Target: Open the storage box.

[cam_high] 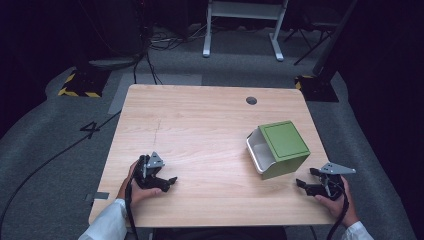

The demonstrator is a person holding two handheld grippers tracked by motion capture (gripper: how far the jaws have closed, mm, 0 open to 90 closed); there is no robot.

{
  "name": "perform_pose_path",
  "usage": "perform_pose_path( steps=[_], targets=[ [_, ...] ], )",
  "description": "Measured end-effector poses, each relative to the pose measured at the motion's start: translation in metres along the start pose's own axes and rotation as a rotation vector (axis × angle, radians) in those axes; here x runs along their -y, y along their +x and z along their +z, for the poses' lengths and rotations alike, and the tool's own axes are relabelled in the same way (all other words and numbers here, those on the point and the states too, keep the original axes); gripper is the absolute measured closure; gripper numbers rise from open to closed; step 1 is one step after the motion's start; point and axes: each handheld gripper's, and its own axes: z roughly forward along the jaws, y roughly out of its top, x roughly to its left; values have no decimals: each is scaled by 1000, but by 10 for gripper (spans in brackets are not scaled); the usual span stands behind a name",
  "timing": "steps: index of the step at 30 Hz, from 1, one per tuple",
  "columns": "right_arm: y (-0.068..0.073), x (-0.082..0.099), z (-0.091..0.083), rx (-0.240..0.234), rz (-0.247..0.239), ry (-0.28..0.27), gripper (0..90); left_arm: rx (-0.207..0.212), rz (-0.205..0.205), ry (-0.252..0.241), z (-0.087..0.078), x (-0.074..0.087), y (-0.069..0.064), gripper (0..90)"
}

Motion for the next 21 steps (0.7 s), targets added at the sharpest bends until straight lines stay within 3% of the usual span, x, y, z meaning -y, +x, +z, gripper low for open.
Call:
perform_pose_path(
  steps=[21],
  targets=[
    [0,-1,1,-2,0,0,200,7,-1,-3,1,-1,-1,120]
  ],
)
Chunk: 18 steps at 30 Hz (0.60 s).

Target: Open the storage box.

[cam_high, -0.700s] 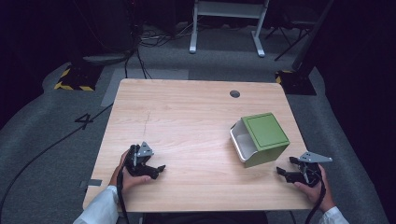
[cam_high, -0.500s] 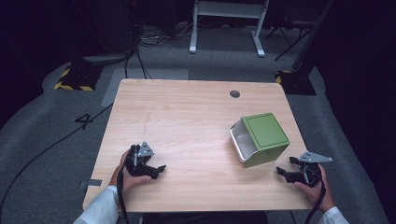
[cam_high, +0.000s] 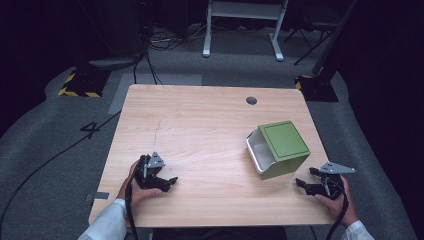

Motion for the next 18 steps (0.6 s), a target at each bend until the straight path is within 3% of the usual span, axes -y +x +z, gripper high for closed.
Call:
perform_pose_path(
  steps=[10,18],
  targets=[
    [0,-9,8,-24,-65,-3,196,18,30,8,5,-7,-3,120],
    [1,-21,4,-47,-75,-34,201,50,57,31,12,-17,-8,121]
  ],
)
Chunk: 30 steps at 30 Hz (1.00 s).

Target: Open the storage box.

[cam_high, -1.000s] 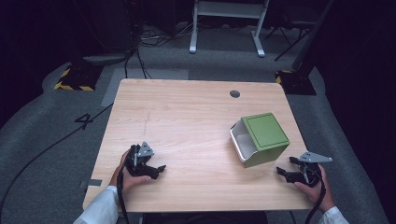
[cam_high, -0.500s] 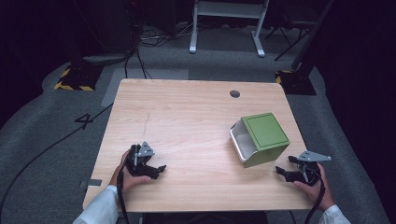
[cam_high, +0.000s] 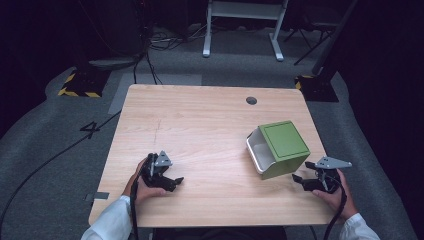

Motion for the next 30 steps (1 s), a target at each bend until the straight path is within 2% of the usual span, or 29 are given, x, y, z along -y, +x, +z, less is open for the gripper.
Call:
perform_pose_path(
  steps=[1,2,3,6,7,8,9,10,13,15,17,19,20,22,28,30],
  targets=[
    [-1,-4,-1,-9,0,-11,204,9,11,3,1,-2,0,147],
    [0,-8,-2,-17,-3,-20,206,36,12,6,2,-8,-2,178],
    [0,-9,-2,-22,-5,-22,207,35,27,3,3,-12,-3,164],
    [2,-14,-2,-28,-16,-23,213,69,65,-12,7,-26,-10,164],
    [2,-14,-2,-28,-16,-23,213,69,65,-12,7,-26,-10,162],
    [4,-15,-1,-31,-21,-25,221,80,86,-33,11,-37,-16,162],
    [4,-15,-1,-31,-21,-25,221,80,86,-33,11,-37,-16,162],
    [5,-16,0,-36,-26,-21,227,97,93,-33,12,-42,-18,162],
    [7,-17,2,-37,-33,-16,237,128,131,-52,20,-59,-30,162],
    [10,-19,4,-40,-46,-13,246,133,145,-60,22,-63,-33,162],
    [12,-20,4,-41,-50,-15,246,157,178,-67,27,-77,-43,162],
    [12,-20,5,-37,-53,-15,245,161,184,-71,28,-80,-45,163],
    [12,-20,5,-37,-53,-19,246,179,201,-84,32,-88,-51,163],
    [12,-20,6,-36,-50,-20,245,179,207,-89,34,-91,-53,164],
    [11,-13,8,-43,-39,-11,245,214,284,-89,55,-120,-77,168],
    [10,-9,9,-42,-36,4,240,242,274,-81,61,-126,-82,168]
  ],
)
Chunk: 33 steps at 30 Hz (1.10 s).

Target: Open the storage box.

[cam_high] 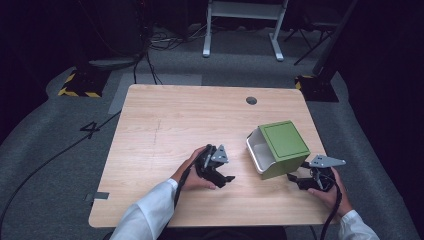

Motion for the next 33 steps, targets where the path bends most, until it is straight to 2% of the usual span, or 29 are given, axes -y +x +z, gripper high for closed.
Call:
perform_pose_path(
  steps=[1,3,4,6,8,12,15,18,21,24,28,32,33],
  targets=[
    [0,0,0,0,0,0,240,0,0,0,0,0,0,168],
    [-2,6,1,-4,9,16,236,13,35,18,11,-9,-5,165],
    [-2,7,1,-4,13,22,235,13,35,18,11,-9,-5,164],
    [-4,9,2,-2,22,26,234,34,56,5,17,-16,-8,161],
    [-4,11,2,-7,32,28,231,47,60,-4,19,-20,-8,160],
    [-4,14,3,-7,37,35,228,44,87,-18,22,-28,-9,161],
    [-5,16,2,-11,45,27,226,61,107,-35,24,-39,-12,159],
    [-4,16,2,-2,32,25,223,75,128,-48,27,-46,-14,159],
    [-4,16,2,-2,32,25,224,91,131,-50,32,-51,-16,158],
    [-4,17,2,-1,33,25,223,109,156,-47,42,-59,-19,158],
    [-4,17,2,-2,33,25,224,109,169,-46,50,-63,-22,140],
    [-4,17,2,-2,33,25,223,105,175,-58,53,-67,-23,163],
    [-4,17,2,-2,33,25,223,115,177,-61,54,-69,-23,163]
  ],
)
